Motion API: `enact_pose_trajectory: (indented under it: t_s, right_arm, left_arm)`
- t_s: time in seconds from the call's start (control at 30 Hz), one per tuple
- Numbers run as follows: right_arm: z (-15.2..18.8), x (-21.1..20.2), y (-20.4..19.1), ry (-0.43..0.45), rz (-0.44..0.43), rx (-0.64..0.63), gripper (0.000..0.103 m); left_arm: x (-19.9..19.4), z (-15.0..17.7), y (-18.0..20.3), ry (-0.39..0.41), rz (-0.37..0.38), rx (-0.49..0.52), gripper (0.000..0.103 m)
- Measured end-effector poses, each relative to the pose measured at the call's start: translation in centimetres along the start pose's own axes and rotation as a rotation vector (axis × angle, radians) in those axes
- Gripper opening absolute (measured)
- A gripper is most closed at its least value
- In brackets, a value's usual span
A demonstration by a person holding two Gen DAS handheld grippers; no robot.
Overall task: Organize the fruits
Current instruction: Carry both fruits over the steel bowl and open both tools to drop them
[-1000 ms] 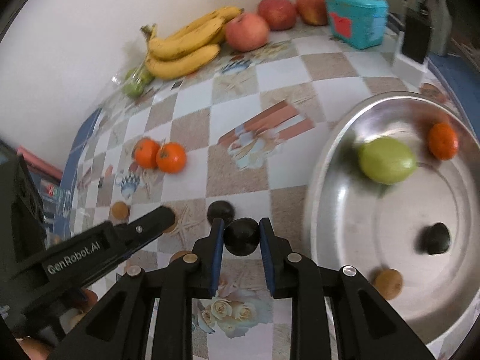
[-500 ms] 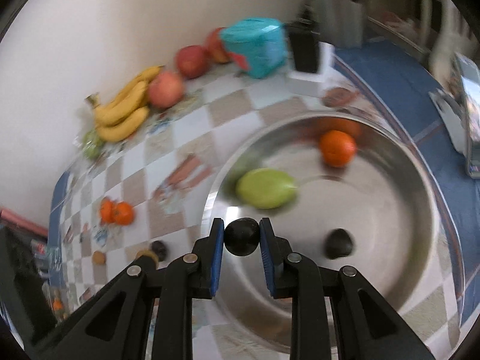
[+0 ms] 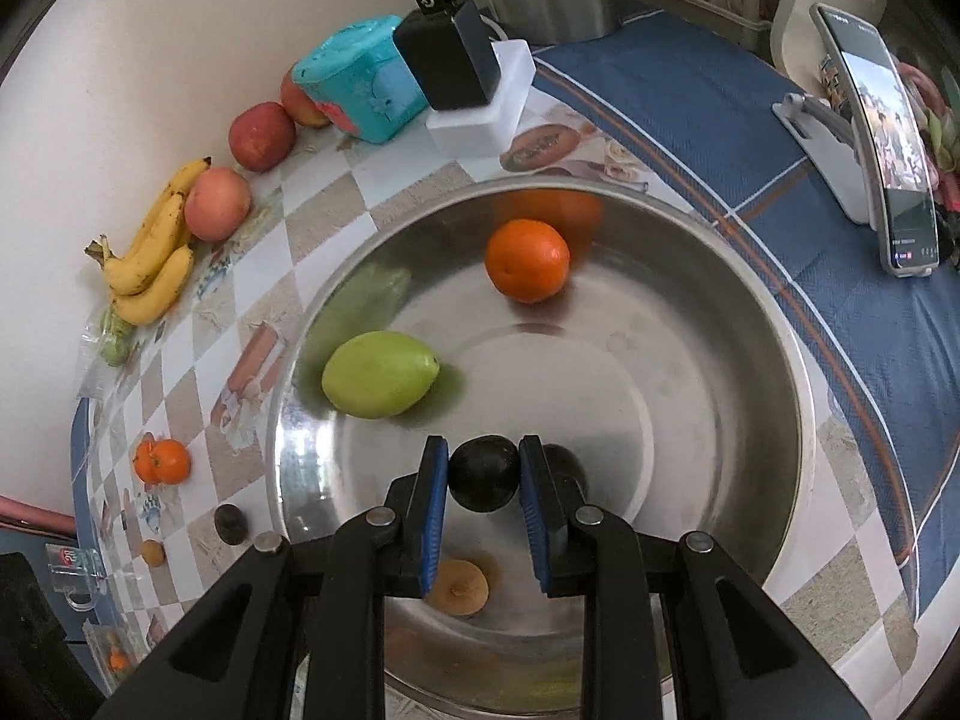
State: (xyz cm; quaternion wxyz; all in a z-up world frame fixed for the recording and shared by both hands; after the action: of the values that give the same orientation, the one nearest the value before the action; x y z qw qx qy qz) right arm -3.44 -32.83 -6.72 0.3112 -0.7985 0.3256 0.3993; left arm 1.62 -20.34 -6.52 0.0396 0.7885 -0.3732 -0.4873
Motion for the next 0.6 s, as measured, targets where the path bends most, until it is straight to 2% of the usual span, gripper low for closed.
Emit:
enact_pose_trajectory:
  t_s: [0.1,0.23,0.43,0.6]
  right_arm:
    - [0.0,0.0,-0.1,0.001,0.000,-0.004,0.025]
    - [0.0,0.3,-0.2,-0.002,-0.011,-0.002,0.031]
    - [-0.2,0.1,-0.6,0.014,-0.019,-0.014,0.032]
    - [-0.3,0.0,-1.0,0.022,-0.028,-0.032,0.032]
  left_arm:
    - [0.0,0.1,0.0,-0.005,0.002,-0.002,0.029]
    - [-0.1,0.0,0.0,-0.006,0.011,-0.006,0.044]
    - [-0.3,-0.2,-0.2,0.003,0.001,-0.005,0.044]
    - [-0.5,-0.6,-1.7,0.014,-0.044,-0.055,0.049]
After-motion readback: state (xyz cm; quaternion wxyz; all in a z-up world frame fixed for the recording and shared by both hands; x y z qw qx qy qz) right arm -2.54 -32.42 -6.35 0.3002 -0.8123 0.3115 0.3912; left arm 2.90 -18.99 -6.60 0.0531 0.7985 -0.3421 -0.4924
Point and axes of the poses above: each gripper's, at about its wrist camera, not at the fingertips, and x roughly the way its jaws point, y to its right, z to its underside, the point moved 5 cm from there along x, roughly the way its jaws point, and after that the axes turned 13 degrees about y, right-handed, at the moved point
